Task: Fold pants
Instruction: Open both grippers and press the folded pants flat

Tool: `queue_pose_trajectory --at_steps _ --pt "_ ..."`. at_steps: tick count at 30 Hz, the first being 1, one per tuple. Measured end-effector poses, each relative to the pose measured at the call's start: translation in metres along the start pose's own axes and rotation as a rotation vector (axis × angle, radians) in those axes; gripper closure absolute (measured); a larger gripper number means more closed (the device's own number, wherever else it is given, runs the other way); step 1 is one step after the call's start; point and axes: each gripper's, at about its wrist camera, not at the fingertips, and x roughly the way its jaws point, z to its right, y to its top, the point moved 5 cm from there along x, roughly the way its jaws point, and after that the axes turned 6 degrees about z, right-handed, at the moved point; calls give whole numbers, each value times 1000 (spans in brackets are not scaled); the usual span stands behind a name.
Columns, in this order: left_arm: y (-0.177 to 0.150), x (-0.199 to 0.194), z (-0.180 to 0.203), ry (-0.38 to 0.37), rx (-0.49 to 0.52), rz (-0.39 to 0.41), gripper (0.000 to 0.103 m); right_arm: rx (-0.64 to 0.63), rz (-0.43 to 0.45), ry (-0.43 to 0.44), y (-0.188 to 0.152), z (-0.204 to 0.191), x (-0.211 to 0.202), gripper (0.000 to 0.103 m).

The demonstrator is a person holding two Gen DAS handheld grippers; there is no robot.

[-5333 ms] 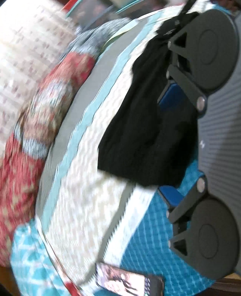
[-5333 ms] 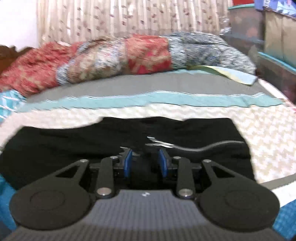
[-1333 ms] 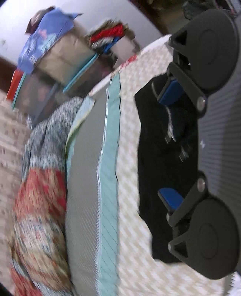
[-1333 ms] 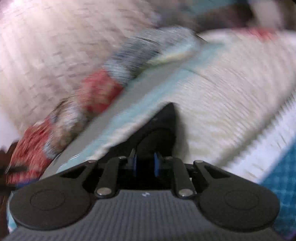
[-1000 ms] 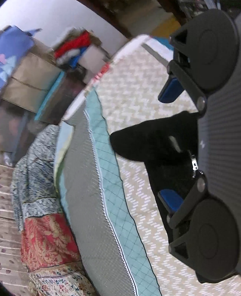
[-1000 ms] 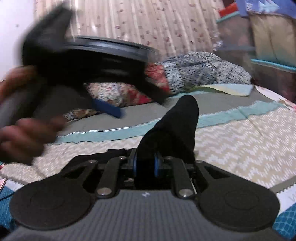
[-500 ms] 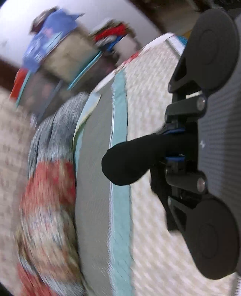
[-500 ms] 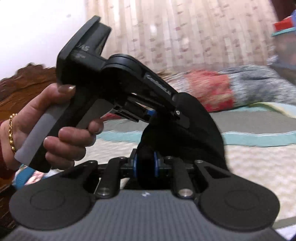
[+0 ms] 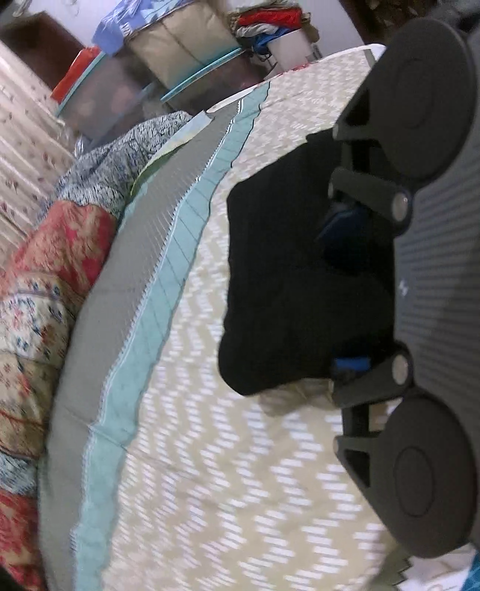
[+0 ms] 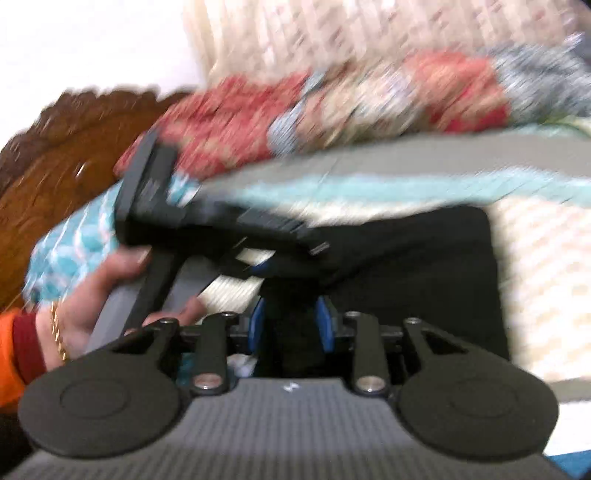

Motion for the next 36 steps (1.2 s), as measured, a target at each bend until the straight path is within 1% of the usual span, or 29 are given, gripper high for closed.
queue_pose_trajectory --at_steps 1,2,3,4,5,6,7,8,10,11,12,13,14,16,18,19,21,22,23,24,25,26,28,29,31,32,33,34,36 --pt "2 2 1 5 1 2 35 18 25 -41 4 11 -6 69" --pt "3 5 2 10 -3 6 40 35 41 -83 6 22 -10 69" --pt "4 8 3 14 -6 13 48 55 28 -120 0 33 -12 69" --pt "4 10 4 15 6 17 65 70 -23 -159 -10 44 -6 69" --pt "5 16 7 25 42 21 72 76 -89 -191 -29 58 0 70" --pt "5 20 11 24 81 23 73 101 -144 -234 -45 69 7 69" --pt "3 22 12 21 106 21 73 156 -159 -245 -54 77 7 68" --pt "1 24 14 45 137 22 70 219 -137 -229 -53 81 1 67" --pt "-1 24 17 84 170 35 64 213 -138 -228 -47 78 -3 67" --pt "-2 20 18 90 169 37 49 192 -139 -231 -46 75 -4 67" --pt "-2 15 17 108 161 43 39 169 -136 -234 -46 71 -7 67" --pt "-2 8 16 125 155 53 22 155 -127 -232 -50 64 -10 66" --pt "-3 0 14 134 149 68 14 149 -109 -227 -47 62 -13 65" --pt "-5 -19 7 128 121 95 13 144 -73 -225 -39 66 -12 65" --pt "-7 -42 -1 113 65 120 13 109 -32 -227 -28 67 -13 64" --pt "-7 -49 -4 107 42 133 17 91 -16 -226 -22 72 -8 64" --pt "-5 -66 -4 65 -3 162 29 68 10 -210 -8 72 -1 65" --pt "-5 -70 -1 38 -8 169 40 69 18 -198 -1 73 4 65" --pt "-5 -75 4 -5 -8 178 50 77 23 -188 5 72 10 65" --pt "-6 -79 10 -44 -1 184 55 89 27 -178 9 72 13 65" --pt "-8 -80 16 -81 12 184 64 101 28 -165 14 73 20 65" --pt "-12 -79 22 -116 35 178 69 112 24 -158 16 74 26 66" --pt "-21 -70 30 -141 84 148 74 155 -9 -154 13 80 43 66" --pt "-28 -62 31 -131 105 122 74 182 -42 -152 9 84 53 66" --pt "-41 -43 26 -79 119 62 75 222 -108 -178 -4 95 70 68" --pt "-47 -35 20 -48 123 37 80 227 -129 -187 -12 101 76 70" --pt "-53 -25 12 -11 127 10 83 231 -120 -179 -16 103 78 70" --pt "-58 -19 4 -5 115 3 83 239 -117 -171 -17 103 78 71" --pt "-60 -20 -7 -48 48 26 83 225 -119 -183 -16 98 78 71"
